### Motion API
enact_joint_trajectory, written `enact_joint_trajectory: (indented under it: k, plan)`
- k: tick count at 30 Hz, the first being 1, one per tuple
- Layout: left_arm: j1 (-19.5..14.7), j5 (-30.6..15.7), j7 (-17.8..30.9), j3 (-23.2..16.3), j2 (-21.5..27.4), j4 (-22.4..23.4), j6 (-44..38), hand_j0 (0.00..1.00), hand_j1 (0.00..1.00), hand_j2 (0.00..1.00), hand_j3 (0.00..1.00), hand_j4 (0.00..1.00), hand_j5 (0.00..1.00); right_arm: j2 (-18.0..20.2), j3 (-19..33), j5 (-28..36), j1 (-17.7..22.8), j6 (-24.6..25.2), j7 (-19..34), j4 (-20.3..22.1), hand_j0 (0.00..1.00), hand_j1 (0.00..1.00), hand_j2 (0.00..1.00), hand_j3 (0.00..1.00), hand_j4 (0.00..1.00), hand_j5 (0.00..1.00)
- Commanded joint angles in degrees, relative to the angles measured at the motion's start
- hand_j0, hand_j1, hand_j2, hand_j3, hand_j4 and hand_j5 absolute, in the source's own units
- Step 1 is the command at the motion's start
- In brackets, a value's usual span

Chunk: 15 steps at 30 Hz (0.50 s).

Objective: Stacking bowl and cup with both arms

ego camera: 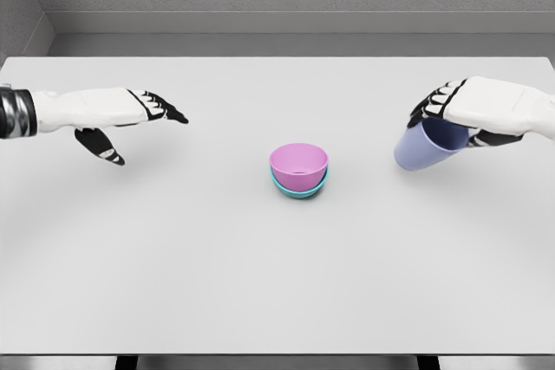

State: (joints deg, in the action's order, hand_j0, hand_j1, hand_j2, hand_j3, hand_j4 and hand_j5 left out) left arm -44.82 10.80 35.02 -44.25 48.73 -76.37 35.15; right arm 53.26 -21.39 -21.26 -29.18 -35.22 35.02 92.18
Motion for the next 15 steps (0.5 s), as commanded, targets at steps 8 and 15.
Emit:
enact_joint_trajectory:
  k: [8,15]
  plan:
    - [-0.1,-0.3,0.0,0.0,0.1,0.0,-0.1,1.00,1.00,1.00,1.00,1.00,1.00,0.1,0.0,0.4,0.1,0.2,0.0,0.0,0.67,0.67,0.67,0.67,0.67,0.67]
    - [-0.1,-0.1,0.0,0.0,0.1,0.0,-0.1,1.00,1.00,1.00,1.00,1.00,1.00,0.2,0.0,0.4,0.0,0.2,0.0,0.0,0.67,0.67,0.67,0.67,0.67,0.67]
